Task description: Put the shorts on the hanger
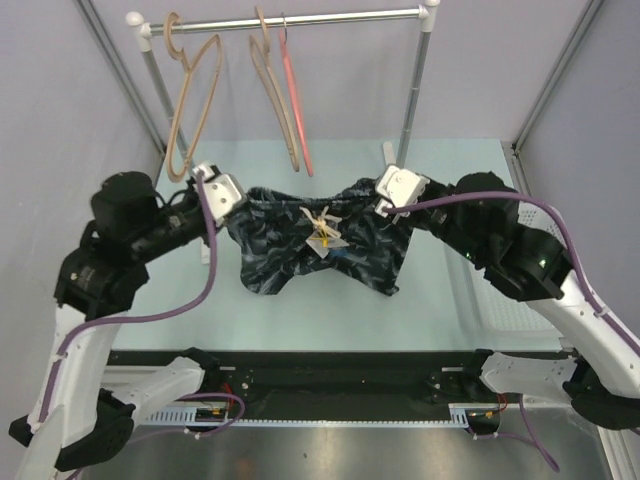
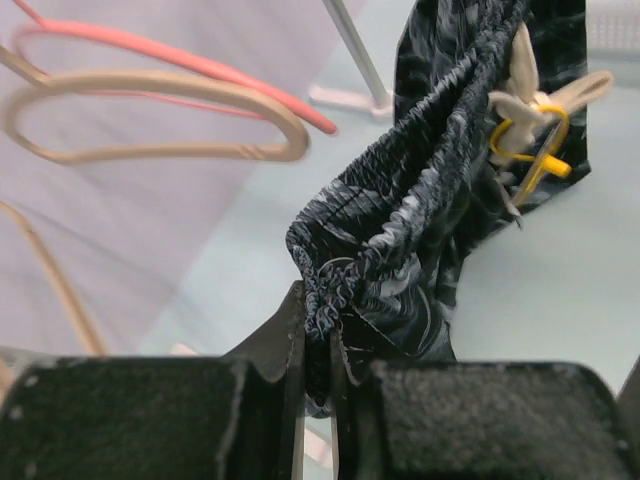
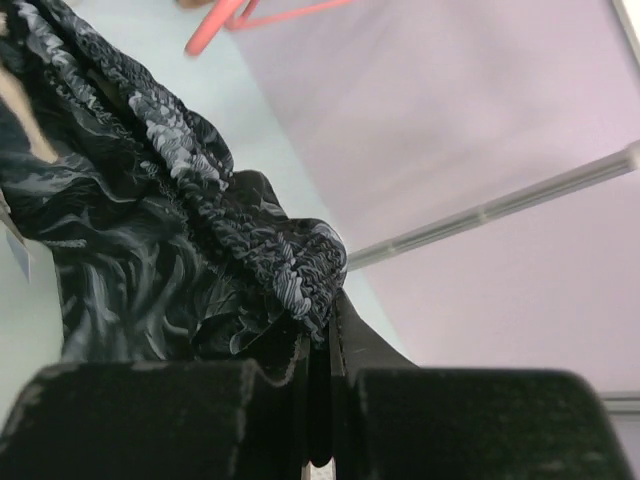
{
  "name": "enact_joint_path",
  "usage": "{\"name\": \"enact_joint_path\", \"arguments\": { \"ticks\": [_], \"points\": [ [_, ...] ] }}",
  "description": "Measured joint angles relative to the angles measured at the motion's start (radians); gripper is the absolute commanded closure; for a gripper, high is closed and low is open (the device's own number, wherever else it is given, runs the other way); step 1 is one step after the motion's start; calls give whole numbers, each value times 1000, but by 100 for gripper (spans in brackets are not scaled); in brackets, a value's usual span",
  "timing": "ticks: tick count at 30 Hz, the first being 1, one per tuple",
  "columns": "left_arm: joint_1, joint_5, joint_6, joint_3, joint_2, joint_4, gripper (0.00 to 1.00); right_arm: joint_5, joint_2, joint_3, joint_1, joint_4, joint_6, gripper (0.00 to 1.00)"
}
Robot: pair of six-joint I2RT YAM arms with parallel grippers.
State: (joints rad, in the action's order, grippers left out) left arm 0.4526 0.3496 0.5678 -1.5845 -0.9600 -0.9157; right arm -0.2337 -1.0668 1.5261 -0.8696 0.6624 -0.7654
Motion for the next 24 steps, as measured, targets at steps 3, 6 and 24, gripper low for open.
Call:
{"name": "enact_joint_path", "arguments": {
  "ticks": [3, 6, 24],
  "points": [
    [0, -3, 8, -151, -46, -40, 100, -47, -84, 185, -48, 83, -3, 100],
    [0, -5, 9, -198, -56, -59, 99, -83, -138, 288, -71, 132, -5, 100],
    [6, -92, 124, 686, 48, 328, 100, 164, -244, -253, 212, 61, 66, 100]
  ]
}}
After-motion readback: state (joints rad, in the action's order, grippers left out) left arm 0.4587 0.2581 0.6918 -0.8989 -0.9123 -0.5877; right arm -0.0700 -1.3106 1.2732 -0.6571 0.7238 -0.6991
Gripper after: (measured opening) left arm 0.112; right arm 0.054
